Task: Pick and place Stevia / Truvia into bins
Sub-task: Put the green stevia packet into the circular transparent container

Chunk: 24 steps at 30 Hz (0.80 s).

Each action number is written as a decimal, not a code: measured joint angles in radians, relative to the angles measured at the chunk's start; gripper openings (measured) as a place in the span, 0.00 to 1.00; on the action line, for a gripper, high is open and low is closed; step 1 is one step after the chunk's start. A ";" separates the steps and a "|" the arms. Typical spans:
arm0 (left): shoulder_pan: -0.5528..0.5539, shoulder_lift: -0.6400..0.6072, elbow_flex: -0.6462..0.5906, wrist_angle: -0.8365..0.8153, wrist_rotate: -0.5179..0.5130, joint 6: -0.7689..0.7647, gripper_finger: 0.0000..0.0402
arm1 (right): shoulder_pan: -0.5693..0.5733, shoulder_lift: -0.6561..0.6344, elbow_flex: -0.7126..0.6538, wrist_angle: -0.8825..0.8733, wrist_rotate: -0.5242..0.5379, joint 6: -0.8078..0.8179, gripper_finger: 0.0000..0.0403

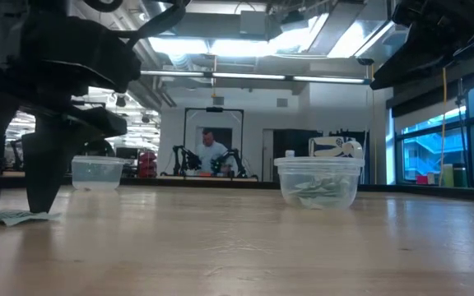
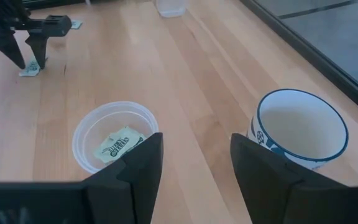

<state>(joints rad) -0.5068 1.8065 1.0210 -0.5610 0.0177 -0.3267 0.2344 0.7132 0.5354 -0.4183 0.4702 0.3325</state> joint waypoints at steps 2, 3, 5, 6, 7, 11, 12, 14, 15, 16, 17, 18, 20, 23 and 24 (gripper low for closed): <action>0.000 0.000 0.000 -0.001 0.000 0.000 0.39 | 0.000 0.000 0.000 0.000 0.000 0.000 0.48; 0.000 0.000 0.000 -0.001 0.000 0.000 0.37 | 0.000 0.000 0.000 0.000 0.000 0.000 0.48; 0.000 0.001 0.000 -0.001 -0.003 0.003 0.35 | 0.000 0.000 0.000 0.000 0.000 0.000 0.48; 0.000 0.001 -0.001 -0.001 -0.004 0.008 0.34 | 0.000 0.000 0.000 0.000 0.000 0.000 0.48; 0.000 0.001 -0.001 -0.002 -0.004 0.011 0.33 | 0.000 0.000 0.000 0.000 0.000 0.000 0.48; 0.000 0.001 -0.001 -0.003 -0.004 0.015 0.32 | 0.000 0.000 0.000 -0.002 0.000 0.000 0.48; 0.000 0.001 -0.001 -0.003 -0.004 0.022 0.33 | 0.000 0.000 0.000 -0.002 0.000 0.000 0.48; 0.000 0.002 -0.001 -0.003 -0.004 0.032 0.34 | 0.000 0.000 0.000 -0.002 0.000 -0.001 0.48; 0.000 0.002 -0.001 -0.002 -0.004 0.033 0.34 | 0.000 0.000 0.000 -0.002 0.000 -0.003 0.48; 0.000 0.002 -0.001 -0.001 -0.004 0.034 0.34 | 0.000 0.000 0.000 -0.002 0.000 -0.004 0.48; 0.000 0.002 -0.001 -0.001 -0.005 0.034 0.34 | 0.000 0.000 0.000 -0.002 0.000 -0.004 0.48; 0.000 0.002 -0.001 -0.001 -0.007 0.034 0.34 | 0.000 0.000 0.000 -0.002 0.000 -0.004 0.48; 0.000 0.002 -0.001 -0.001 -0.009 0.034 0.32 | 0.000 0.000 0.000 -0.002 0.000 -0.004 0.48; 0.000 0.002 -0.001 -0.001 -0.018 0.034 0.28 | 0.000 0.000 0.000 -0.002 0.000 -0.004 0.48; 0.000 0.002 -0.001 -0.001 -0.020 0.034 0.27 | 0.000 0.000 0.000 -0.002 0.000 -0.004 0.48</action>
<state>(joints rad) -0.5068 1.8084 1.0199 -0.5616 -0.0018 -0.2932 0.2344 0.7132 0.5354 -0.4198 0.4706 0.3280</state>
